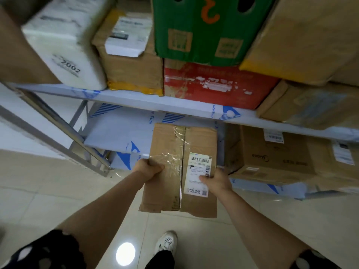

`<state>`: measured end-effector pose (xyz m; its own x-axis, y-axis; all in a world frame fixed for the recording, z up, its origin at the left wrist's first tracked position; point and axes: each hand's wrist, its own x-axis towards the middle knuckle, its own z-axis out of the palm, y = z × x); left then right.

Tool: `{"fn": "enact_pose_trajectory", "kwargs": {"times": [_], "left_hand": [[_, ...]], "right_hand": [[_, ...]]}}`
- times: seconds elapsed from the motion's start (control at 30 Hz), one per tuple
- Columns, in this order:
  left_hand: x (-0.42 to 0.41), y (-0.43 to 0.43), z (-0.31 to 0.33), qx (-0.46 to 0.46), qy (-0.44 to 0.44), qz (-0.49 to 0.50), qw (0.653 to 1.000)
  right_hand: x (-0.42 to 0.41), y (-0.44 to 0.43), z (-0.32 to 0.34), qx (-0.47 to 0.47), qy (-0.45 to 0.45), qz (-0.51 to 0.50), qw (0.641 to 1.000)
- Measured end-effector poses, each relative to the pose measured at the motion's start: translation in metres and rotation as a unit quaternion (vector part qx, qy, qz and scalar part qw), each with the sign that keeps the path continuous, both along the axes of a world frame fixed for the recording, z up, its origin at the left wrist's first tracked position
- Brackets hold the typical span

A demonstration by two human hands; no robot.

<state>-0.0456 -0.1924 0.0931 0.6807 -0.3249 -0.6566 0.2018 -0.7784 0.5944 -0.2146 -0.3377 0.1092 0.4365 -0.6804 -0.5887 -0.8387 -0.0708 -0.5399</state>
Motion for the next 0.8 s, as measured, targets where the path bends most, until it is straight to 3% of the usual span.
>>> {"fn": "enact_pose_trajectory", "kwargs": {"times": [0.23, 0.37, 0.57, 0.8], "left_hand": [[-0.043, 0.082, 0.050, 0.041, -0.042, 0.047, 0.997], [-0.063, 0.147, 0.074, 0.018, -0.041, 0.122, 0.991], [-0.073, 0.253, 0.113, 0.000, -0.056, 0.210, 0.976], [-0.059, 0.390, 0.157, 0.023, -0.109, 0.229, 0.967]], "right_hand": [[-0.026, 0.061, 0.039, 0.014, -0.029, 0.064, 0.997], [-0.029, 0.108, 0.057, 0.017, -0.047, 0.113, 0.992], [-0.002, 0.194, 0.088, 0.010, -0.058, 0.203, 0.977], [0.054, 0.320, 0.117, -0.014, -0.080, 0.280, 0.957]]}}
